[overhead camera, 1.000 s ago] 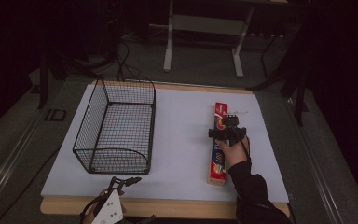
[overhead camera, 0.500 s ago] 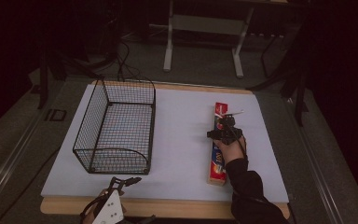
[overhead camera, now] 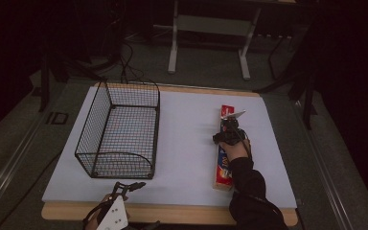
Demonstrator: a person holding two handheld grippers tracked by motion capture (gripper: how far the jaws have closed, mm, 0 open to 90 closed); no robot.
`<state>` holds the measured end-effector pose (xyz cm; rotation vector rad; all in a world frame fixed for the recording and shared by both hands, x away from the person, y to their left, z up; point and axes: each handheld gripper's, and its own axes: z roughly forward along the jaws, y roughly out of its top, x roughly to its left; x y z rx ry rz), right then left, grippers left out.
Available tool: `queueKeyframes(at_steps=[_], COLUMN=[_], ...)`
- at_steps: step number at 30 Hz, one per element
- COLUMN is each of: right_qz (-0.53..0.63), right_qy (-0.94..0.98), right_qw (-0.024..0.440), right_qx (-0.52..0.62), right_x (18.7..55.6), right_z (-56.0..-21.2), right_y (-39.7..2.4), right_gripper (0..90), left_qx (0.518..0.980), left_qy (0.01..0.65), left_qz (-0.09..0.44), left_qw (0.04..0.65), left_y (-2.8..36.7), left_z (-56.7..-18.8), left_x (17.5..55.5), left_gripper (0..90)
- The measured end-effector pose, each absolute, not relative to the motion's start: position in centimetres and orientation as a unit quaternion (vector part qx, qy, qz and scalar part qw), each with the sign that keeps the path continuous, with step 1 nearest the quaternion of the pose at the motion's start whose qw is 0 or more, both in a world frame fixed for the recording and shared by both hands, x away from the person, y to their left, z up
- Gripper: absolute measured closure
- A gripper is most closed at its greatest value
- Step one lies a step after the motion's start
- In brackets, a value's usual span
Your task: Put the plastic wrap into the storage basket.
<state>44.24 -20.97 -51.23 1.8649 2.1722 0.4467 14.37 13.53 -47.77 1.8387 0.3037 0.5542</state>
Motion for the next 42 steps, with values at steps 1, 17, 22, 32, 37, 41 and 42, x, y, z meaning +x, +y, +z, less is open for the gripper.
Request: queueKeyframes(at_steps=[1, 17, 22, 32, 37, 41, 42], right_qz=[0.152, 0.188, 0.213, 0.27, 0.286, 0.295, 0.298], right_qy=[0.742, 0.728, 0.732, 0.74, 0.746, 0.753, 0.755], right_qw=[0.125, 0.157, 0.17, 0.2, 0.207, 0.211, 0.211], right_qx=[0.64, 0.641, 0.624, 0.582, 0.565, 0.549, 0.545], right_x=[44.2, 44.3, 44.2, 43.5, 43.3, 43.2, 43.2], right_z=[-51.2, -47.8, -45.8, -41.4, -40.1, -39.1, -38.8], right_y=[-20.9, -21.7, -21.3, -18.9, -17.4, -16.1, -15.7], right_gripper=[30.0, 39.3, 39.5, 39.6, 39.6, 39.6, 39.7], left_qx=[0.781, 0.782, 0.781, 0.781, 0.781, 0.781, 0.781], left_qy=[0.129, 0.129, 0.13, 0.134, 0.136, 0.137, 0.137], left_qz=[0.235, 0.235, 0.234, 0.235, 0.233, 0.234, 0.234], left_qw=[0.564, 0.563, 0.564, 0.563, 0.563, 0.563, 0.563], left_y=[13.5, 13.5, 13.5, 13.6, 13.6, 13.6, 13.6], left_z=[-47.8, -47.8, -47.8, -47.9, -47.9, -47.9, -47.9], left_x=[14.4, 14.4, 14.5, 14.5, 14.5, 14.5, 14.5], left_gripper=[0.1, 0.1, 0.1, 0.1, 0.1, 0.1, 0.1])
